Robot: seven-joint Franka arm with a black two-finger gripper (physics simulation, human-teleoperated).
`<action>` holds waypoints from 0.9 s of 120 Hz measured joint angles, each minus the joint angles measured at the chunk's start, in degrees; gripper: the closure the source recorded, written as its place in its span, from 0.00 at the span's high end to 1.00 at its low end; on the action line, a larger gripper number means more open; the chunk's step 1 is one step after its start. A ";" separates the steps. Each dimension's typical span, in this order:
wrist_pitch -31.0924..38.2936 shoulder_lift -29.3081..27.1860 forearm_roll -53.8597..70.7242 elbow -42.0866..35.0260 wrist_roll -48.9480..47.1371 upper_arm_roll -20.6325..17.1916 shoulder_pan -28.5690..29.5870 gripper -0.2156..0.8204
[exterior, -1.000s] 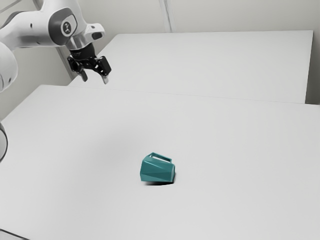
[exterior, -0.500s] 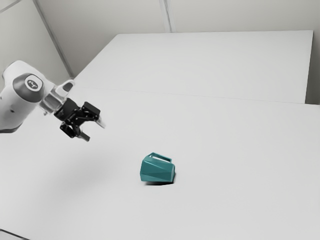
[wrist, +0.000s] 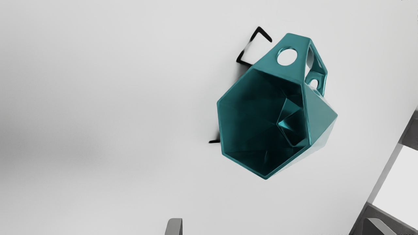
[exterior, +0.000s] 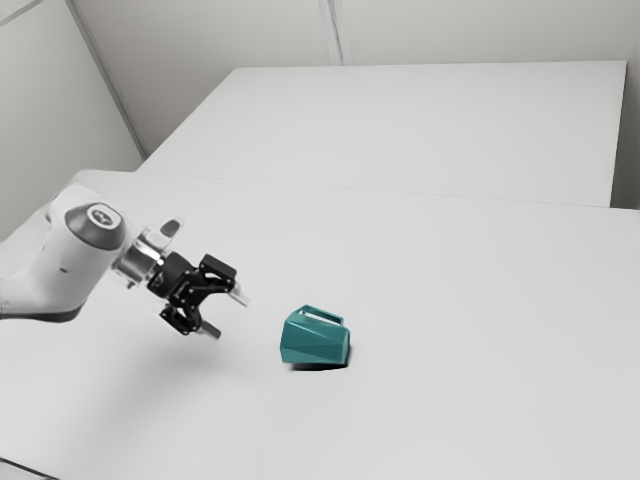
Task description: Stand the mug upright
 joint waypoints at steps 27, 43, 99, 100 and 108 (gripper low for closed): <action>-0.25 5.78 -9.48 2.13 2.83 0.00 -3.11 0.79; -0.35 9.01 -12.68 4.94 4.14 -0.07 -5.03 0.79; -0.40 14.85 -19.90 7.35 7.30 -0.09 -8.36 0.55; -0.40 14.88 -19.93 7.37 7.34 -0.09 -8.36 0.53; -0.37 15.08 -20.15 7.48 7.65 -0.08 -8.38 0.39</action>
